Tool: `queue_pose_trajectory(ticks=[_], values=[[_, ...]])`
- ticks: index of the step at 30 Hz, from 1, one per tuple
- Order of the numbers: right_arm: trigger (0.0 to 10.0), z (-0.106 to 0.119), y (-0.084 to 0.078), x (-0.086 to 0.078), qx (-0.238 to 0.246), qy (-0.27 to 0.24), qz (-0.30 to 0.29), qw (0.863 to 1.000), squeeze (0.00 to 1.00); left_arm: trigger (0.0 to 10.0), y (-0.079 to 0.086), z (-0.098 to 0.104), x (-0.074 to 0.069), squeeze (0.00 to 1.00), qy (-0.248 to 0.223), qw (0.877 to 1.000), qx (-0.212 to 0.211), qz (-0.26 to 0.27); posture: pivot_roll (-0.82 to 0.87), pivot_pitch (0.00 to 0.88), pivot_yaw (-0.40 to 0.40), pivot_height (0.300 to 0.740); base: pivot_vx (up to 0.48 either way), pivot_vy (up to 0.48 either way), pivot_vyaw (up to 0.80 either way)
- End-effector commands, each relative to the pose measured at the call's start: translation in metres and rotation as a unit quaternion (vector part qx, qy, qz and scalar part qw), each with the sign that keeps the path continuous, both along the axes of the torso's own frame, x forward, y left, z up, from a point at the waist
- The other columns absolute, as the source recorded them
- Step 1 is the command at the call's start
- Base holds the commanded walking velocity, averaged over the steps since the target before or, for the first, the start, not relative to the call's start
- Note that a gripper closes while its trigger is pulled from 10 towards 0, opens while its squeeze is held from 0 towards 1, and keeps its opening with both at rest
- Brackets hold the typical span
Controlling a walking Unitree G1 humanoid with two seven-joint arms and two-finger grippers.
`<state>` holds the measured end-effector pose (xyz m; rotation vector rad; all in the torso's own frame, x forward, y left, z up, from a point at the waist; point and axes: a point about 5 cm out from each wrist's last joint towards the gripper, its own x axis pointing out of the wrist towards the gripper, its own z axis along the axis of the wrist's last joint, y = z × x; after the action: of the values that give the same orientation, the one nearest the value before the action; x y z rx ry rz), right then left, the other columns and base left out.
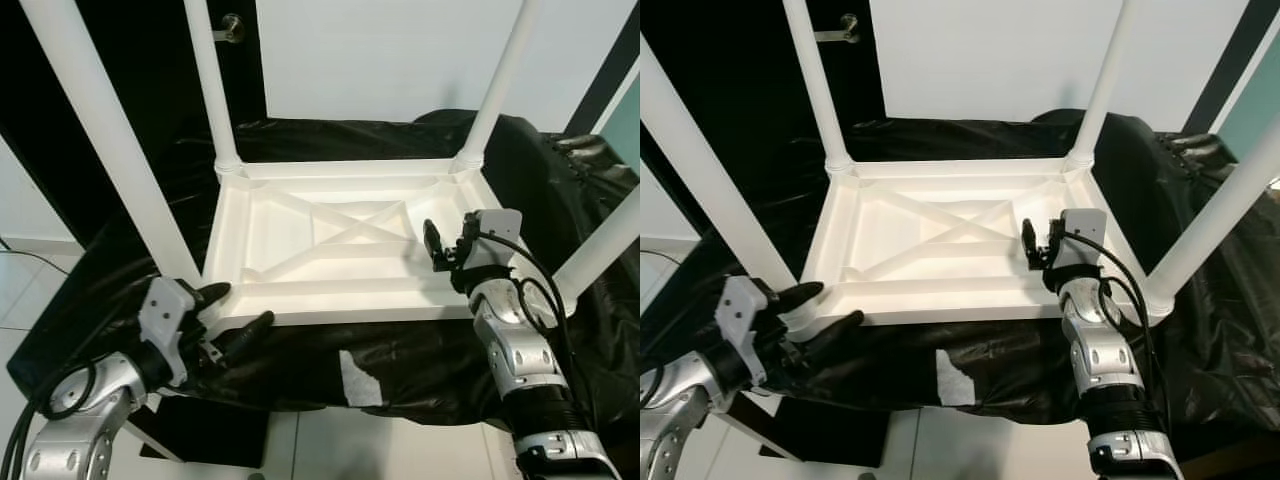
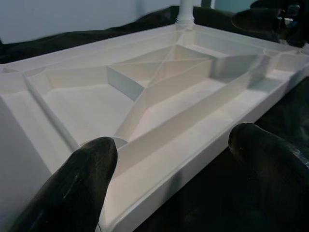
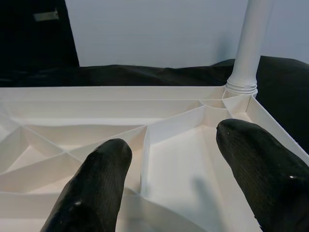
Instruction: Building children table
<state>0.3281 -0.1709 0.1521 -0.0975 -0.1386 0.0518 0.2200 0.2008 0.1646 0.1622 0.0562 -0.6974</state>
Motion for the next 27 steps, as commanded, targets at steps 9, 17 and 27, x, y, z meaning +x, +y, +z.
queue_pose_trajectory(ticks=[9, 17, 27], values=[[10.0, -0.004, 0.005, 0.004, -0.007, 0.008, 0.022, 1.0, 0.0, 10.0, 0.036, 0.015, -0.014, 0.0, -0.018, 0.993, 0.026, 0.113, 0.11, 0.0, -0.097, 0.74, 0.0, 0.0, 0.0], [10.0, -0.005, 0.005, 0.004, -0.011, 0.009, 0.031, 0.999, 0.0, 10.0, 0.042, 0.011, -0.023, 0.0, 0.015, 0.993, 0.041, 0.113, 0.11, 0.0, -0.095, 0.74, 0.0, 0.0, 0.0], [10.0, -0.008, 0.012, 0.002, -0.008, 0.012, 0.047, 0.999, 0.0, 10.0, 0.059, 0.023, -0.012, 0.0, -0.029, 0.981, 0.046, 0.184, 0.1, 0.0, -0.091, 0.74, 0.0, 0.0, 0.0]])
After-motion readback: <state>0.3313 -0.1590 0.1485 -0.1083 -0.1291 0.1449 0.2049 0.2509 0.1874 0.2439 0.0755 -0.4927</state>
